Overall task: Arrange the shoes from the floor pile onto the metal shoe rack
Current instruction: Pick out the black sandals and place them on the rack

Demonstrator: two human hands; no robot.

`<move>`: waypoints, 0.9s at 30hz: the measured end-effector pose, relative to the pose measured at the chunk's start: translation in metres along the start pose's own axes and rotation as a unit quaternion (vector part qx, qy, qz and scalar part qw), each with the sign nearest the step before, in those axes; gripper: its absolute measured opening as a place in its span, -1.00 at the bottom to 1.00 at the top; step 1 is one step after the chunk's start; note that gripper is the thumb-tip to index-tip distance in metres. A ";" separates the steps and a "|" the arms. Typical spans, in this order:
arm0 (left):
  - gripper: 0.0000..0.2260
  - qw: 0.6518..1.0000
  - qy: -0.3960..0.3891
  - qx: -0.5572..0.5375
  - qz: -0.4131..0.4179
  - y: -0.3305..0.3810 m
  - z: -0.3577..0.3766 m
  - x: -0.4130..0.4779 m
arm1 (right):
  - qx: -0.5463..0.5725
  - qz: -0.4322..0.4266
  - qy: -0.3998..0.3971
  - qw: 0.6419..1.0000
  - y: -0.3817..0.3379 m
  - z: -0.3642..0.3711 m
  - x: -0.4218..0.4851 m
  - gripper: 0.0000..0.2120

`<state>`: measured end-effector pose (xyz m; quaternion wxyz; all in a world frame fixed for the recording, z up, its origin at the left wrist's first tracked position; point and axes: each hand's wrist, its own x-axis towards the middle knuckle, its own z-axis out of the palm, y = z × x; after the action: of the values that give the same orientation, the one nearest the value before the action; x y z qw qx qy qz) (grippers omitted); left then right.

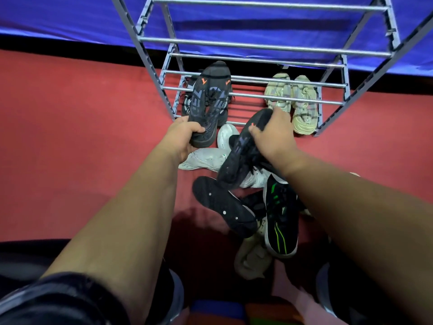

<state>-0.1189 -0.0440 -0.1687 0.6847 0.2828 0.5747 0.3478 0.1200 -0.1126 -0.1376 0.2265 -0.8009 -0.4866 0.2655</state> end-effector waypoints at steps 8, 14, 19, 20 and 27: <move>-0.52 0.999 0.034 -0.002 -0.009 -0.007 0.001 0.006 | -0.125 0.220 -0.107 0.962 -0.004 0.071 -0.033 -0.19; -0.68 0.982 0.077 0.164 0.046 -0.006 0.012 0.009 | -0.010 0.254 -0.133 0.958 -0.010 0.086 -0.019 0.13; -0.33 0.956 0.107 0.252 0.101 -0.008 0.019 0.006 | -0.106 0.272 -0.222 0.930 -0.027 0.086 -0.016 0.39; -0.19 0.948 0.115 0.270 0.121 -0.009 0.021 0.004 | -0.112 0.277 -0.223 0.928 -0.027 0.086 -0.016 0.38; -0.31 0.882 0.179 0.402 0.171 -0.005 0.029 -0.004 | -0.118 0.272 -0.173 0.939 -0.028 0.074 -0.023 0.22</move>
<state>-0.0899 -0.0496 -0.1652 0.3275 0.5605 0.7206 0.2435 0.0451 -0.1143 -0.1715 -0.0388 -0.8653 -0.3094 0.3924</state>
